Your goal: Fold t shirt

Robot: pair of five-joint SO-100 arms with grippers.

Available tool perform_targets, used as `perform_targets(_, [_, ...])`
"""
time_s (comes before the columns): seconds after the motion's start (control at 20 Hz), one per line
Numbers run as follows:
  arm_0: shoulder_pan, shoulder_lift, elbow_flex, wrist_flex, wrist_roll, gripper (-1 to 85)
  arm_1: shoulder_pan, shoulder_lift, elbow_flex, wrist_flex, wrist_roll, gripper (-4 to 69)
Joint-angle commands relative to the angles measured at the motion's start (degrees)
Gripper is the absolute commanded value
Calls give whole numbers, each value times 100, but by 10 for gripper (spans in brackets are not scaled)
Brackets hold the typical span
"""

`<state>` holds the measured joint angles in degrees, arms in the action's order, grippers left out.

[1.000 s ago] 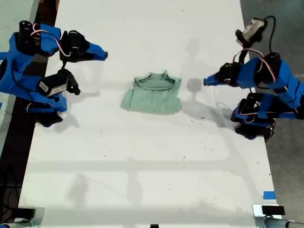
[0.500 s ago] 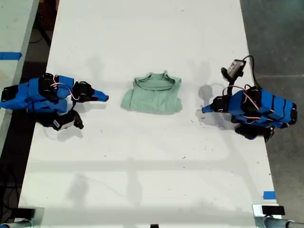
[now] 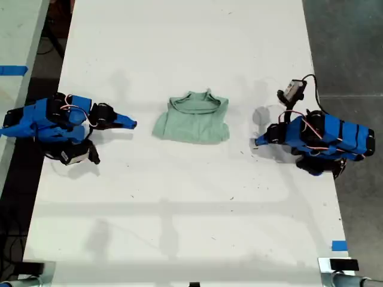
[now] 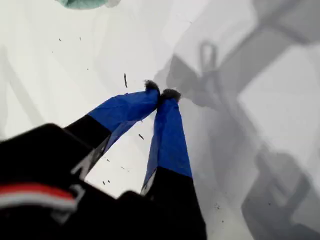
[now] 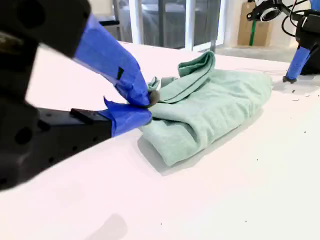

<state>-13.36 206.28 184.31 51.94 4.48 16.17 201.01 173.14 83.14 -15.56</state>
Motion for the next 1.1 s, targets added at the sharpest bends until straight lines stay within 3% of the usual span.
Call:
perform_targets(0.0, [35, 35, 44, -53, 18, 0, -26, 18, 123, -105, 53, 22])
perform_targets(0.5, [35, 35, 53, -26, -70, 0, -26, 18, 132, -114, 44, 22])
perform_targets(0.6, [-202, 35, 97, 686, -1556, 26, -18, 18, 185, -167, 79, 22])
perform_targets(0.7, [-176, 26, 97, 729, -2013, 1, -387, 18, 185, -167, -18, 80])
perform_targets(0.75, [-237, 26, 97, 738, -1925, 1, -554, 18, 185, -167, 26, 118])
perform_targets(0.9, [-132, 26, 9, 896, -1107, 22, -747, 18, 193, -167, 114, 117])
perform_targets(1.05, [598, 26, -35, 896, -1151, 1, -703, 18, 202, -176, 114, 119])
